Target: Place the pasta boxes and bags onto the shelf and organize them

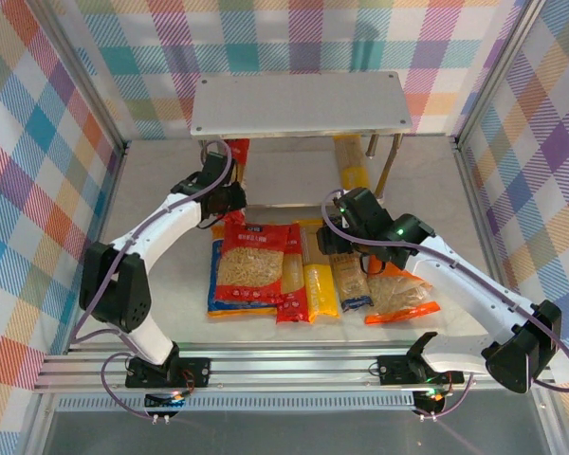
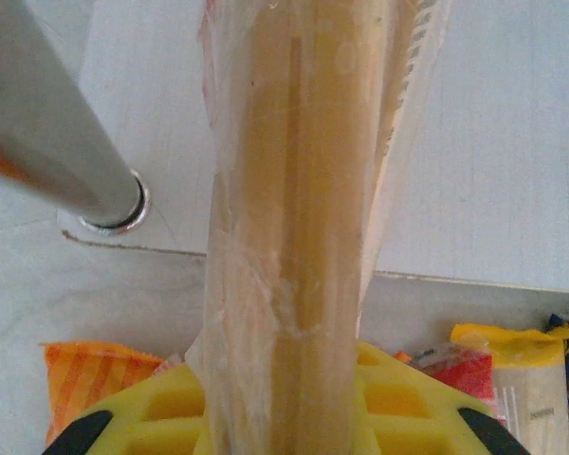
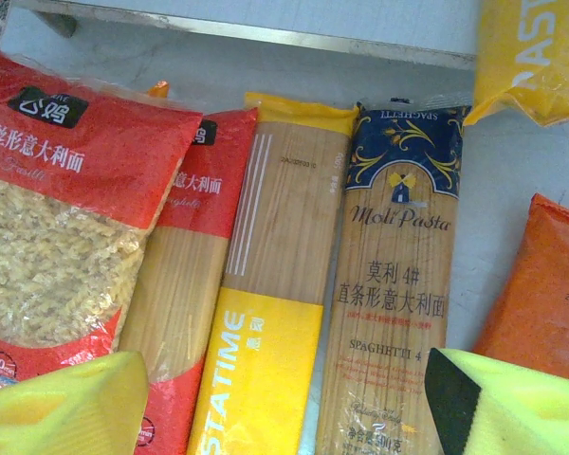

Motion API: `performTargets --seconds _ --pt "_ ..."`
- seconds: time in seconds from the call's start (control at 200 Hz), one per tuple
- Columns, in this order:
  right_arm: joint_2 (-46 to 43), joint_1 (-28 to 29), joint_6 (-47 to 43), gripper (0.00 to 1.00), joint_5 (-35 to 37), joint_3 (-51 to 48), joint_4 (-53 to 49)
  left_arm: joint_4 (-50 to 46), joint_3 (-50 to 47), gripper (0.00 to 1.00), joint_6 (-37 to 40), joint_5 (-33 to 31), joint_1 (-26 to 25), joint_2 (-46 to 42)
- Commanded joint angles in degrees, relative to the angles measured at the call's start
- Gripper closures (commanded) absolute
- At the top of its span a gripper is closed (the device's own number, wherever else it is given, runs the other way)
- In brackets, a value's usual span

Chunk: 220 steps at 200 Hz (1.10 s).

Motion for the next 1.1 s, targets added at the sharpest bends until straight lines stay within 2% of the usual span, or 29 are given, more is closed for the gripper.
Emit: performTargets --seconds 0.0,0.34,0.55,0.595,0.64,0.72,0.92,0.995,1.015,1.095 --pt "0.28 0.37 0.54 0.22 -0.44 1.61 -0.19 6.52 5.43 1.00 1.58 -2.29 -0.68 0.55" --pt "0.11 0.37 0.68 0.22 -0.17 1.42 -0.57 3.98 5.83 1.00 1.67 -8.86 -0.76 3.65" --pt "0.07 0.37 0.78 0.22 0.03 1.52 -1.02 3.98 7.00 0.98 1.54 -8.86 -0.76 5.94" --pt "0.03 0.37 0.75 0.22 0.08 1.58 -1.15 3.78 7.18 0.94 1.51 -8.83 -0.76 6.43" --pt "-0.05 0.34 0.80 0.22 0.17 1.61 -1.32 3.81 7.15 0.85 1.50 -8.84 -0.76 6.80" --pt "-0.05 0.37 0.81 0.22 0.31 1.68 -1.50 4.21 6.81 0.74 1.49 -8.71 -0.76 7.33" --pt "-0.05 0.37 0.94 0.22 0.42 1.90 -1.95 5.20 6.59 0.63 1.11 -7.82 -0.76 8.57" --pt "-0.05 0.39 1.07 0.22 0.44 1.90 -2.17 5.53 6.48 0.57 0.89 -7.33 -0.76 8.74" --pt "-0.05 0.37 1.15 0.22 0.44 1.83 -2.23 5.57 6.46 0.52 0.85 -7.30 -0.76 8.70" --pt "-0.14 0.37 1.25 0.22 0.61 1.81 -2.67 5.86 6.21 0.42 0.70 -6.98 -0.76 8.41"
